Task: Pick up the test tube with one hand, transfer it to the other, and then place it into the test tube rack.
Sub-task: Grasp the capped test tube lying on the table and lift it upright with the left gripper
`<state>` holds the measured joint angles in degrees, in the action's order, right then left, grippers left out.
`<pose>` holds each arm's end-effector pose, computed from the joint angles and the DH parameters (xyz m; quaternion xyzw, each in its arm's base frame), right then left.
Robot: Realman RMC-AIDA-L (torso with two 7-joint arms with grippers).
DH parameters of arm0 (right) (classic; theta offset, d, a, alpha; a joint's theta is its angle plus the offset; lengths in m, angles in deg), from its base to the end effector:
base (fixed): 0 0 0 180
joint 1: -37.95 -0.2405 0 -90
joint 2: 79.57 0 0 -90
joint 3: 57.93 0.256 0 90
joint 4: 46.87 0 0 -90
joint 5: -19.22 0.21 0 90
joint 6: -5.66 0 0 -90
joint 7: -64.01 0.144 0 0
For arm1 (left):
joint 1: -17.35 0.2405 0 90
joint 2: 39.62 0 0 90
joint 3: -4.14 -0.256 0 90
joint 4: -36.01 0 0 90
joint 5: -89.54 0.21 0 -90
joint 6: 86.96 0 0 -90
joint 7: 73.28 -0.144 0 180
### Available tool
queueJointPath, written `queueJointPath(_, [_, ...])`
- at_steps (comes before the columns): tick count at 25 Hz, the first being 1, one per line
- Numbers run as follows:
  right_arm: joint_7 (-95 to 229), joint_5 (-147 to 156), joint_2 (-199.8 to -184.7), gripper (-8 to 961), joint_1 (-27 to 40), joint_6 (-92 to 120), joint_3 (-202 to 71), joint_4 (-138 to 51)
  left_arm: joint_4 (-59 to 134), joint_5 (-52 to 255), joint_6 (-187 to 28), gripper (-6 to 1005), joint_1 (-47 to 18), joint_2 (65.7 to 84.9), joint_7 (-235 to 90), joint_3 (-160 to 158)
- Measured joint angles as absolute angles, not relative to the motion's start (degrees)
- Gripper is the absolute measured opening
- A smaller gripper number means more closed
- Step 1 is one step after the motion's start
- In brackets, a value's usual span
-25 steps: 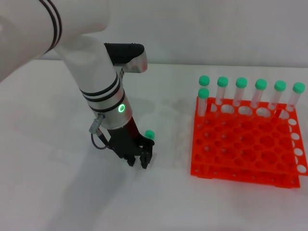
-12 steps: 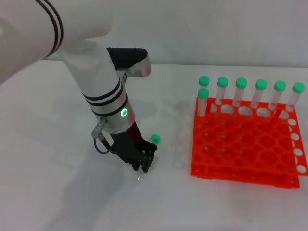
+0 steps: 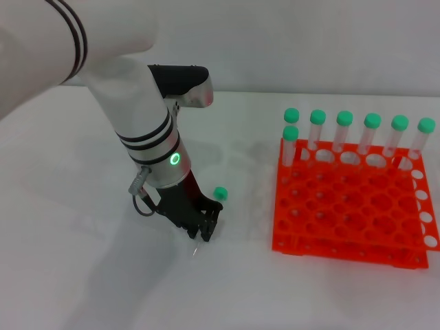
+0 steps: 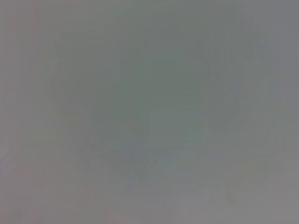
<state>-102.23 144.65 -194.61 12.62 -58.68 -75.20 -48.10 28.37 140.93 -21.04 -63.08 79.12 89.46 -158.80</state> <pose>0.3953 0.3216 0.0478 -0.6195 0.2950 0.2436 0.6855 -0.1555 0.4120 -0.0805 -0.7830 -0.5550 0.2303 0.1607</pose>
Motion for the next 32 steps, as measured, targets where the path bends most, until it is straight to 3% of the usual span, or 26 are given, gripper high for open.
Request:
queueJointPath(17, [-102.18, 144.79, -194.78, 855, 12.7, -58.77, -74.98, -47.96, 25.99, 137.87, -21.37, 164, -62.63, 79.15, 85.7, -158.86])
queueJointPath(32, [-101.52, 144.98, -194.88, 855, 12.88, -58.66, -69.22, -47.56, 14.75, 112.11, -25.8, 167, -62.65, 78.73, 63.86, -158.83])
